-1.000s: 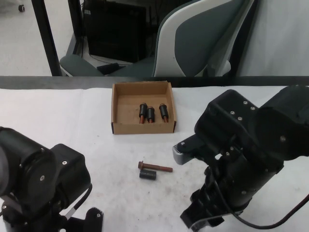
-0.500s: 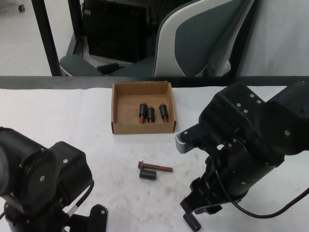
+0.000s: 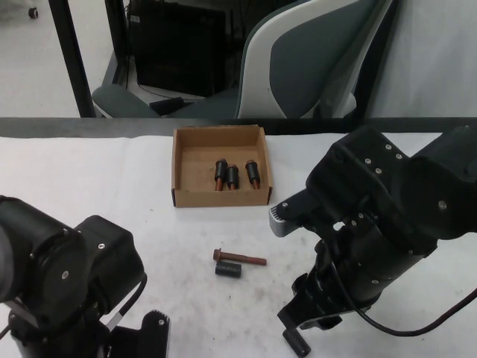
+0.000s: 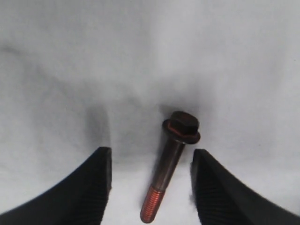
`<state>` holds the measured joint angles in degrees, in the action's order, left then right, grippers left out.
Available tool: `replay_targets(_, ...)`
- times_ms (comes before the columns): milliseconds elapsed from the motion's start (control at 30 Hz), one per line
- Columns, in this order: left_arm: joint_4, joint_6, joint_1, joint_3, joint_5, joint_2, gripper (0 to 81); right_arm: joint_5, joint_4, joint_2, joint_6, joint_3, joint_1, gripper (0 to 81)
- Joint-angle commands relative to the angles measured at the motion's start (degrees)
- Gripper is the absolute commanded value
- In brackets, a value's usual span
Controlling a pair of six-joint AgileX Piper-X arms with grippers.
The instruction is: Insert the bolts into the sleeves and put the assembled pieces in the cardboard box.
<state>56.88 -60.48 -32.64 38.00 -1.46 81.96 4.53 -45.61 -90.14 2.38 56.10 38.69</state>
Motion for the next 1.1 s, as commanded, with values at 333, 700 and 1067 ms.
replay_targets(333,-2.3,0.1,0.0,-1.1,-1.6,0.6,49.8,2.6,0.1,-4.4,-1.4,1.6,-0.4,48.2)
replay_targets(700,-5.6,0.1,-0.1,-7.4,-1.7,0.7,49.7,2.7,0.0,-5.6,-1.5,2.9,-0.4,48.2)
replay_targets(1067,-7.9,2.7,-0.1,-7.4,-1.9,0.7,44.7,4.0,-0.1,-8.9,-1.3,3.2,-0.4,48.2)
